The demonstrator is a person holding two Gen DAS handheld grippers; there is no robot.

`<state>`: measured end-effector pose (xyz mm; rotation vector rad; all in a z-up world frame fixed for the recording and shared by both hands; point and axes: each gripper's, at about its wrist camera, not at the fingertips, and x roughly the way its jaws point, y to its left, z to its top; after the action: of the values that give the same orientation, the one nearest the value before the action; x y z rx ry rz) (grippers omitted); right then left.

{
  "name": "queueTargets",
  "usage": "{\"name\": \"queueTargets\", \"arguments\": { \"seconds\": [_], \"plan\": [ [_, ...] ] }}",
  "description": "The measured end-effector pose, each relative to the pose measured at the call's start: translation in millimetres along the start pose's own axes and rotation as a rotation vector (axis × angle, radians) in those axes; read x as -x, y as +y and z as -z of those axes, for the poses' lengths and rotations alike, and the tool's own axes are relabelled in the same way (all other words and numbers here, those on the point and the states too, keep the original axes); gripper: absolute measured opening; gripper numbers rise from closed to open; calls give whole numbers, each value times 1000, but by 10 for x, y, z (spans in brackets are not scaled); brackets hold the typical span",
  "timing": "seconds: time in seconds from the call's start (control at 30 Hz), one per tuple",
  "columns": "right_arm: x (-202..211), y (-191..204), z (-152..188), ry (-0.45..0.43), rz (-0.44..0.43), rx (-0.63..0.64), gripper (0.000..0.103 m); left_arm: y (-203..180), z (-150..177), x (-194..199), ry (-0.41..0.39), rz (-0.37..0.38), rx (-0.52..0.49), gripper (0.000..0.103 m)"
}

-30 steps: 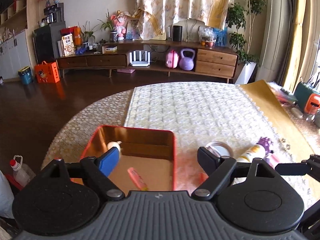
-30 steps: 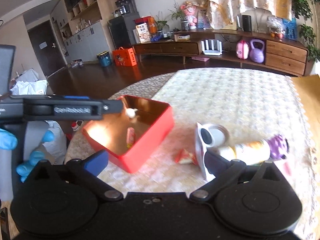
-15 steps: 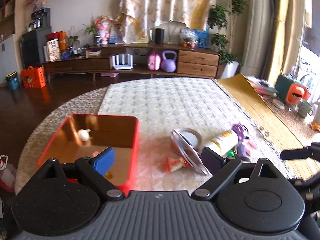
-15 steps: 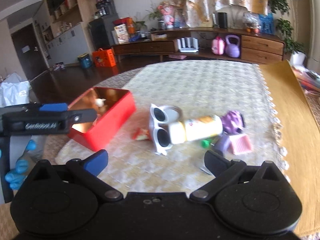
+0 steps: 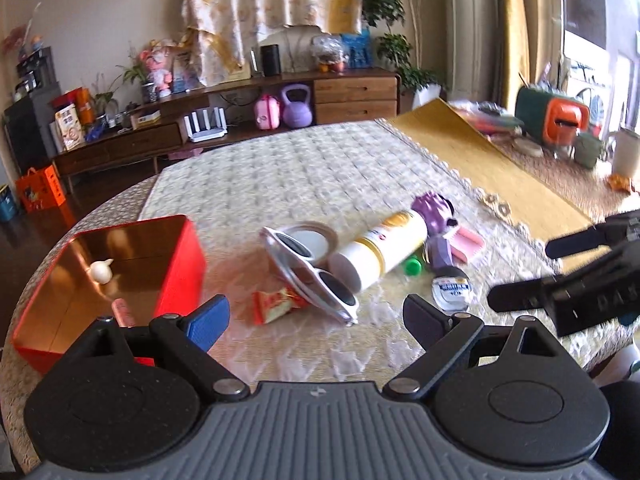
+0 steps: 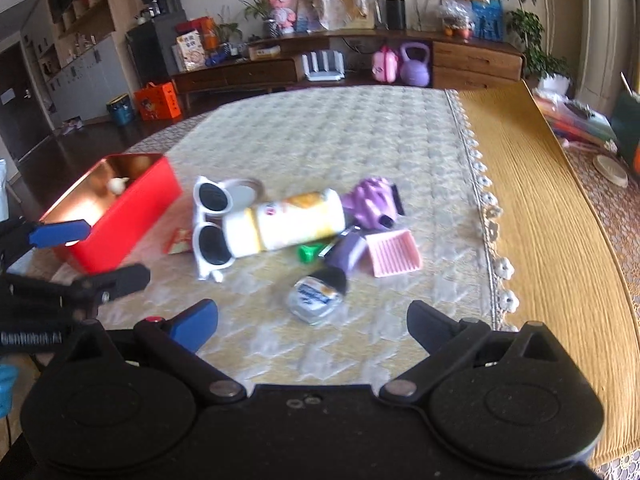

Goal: Organize rigid objects
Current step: 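Move both tools back toward the remaining objects on the table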

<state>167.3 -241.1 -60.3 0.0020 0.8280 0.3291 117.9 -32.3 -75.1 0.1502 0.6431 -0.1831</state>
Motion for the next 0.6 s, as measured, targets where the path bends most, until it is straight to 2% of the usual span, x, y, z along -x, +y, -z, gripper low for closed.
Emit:
{"name": "queueTargets", "arguments": {
  "seconds": [0.13, 0.3, 0.47, 0.6],
  "plan": [
    [-141, -52, -27, 27, -12, 4, 98, -155, 21, -181, 19, -20, -31, 94],
    [-284, -115, -55, 61, -45, 6, 89, -220, 33, -394, 32, -25, -30, 94],
    [-414, -169, -73, 94, -84, 21, 79, -159, 62, -539, 33, 25, -17, 94],
    [-495, -245, -95, 112, -97, -10, 77, -140, 70, -609, 25, 46, -32, 94]
  ]
}}
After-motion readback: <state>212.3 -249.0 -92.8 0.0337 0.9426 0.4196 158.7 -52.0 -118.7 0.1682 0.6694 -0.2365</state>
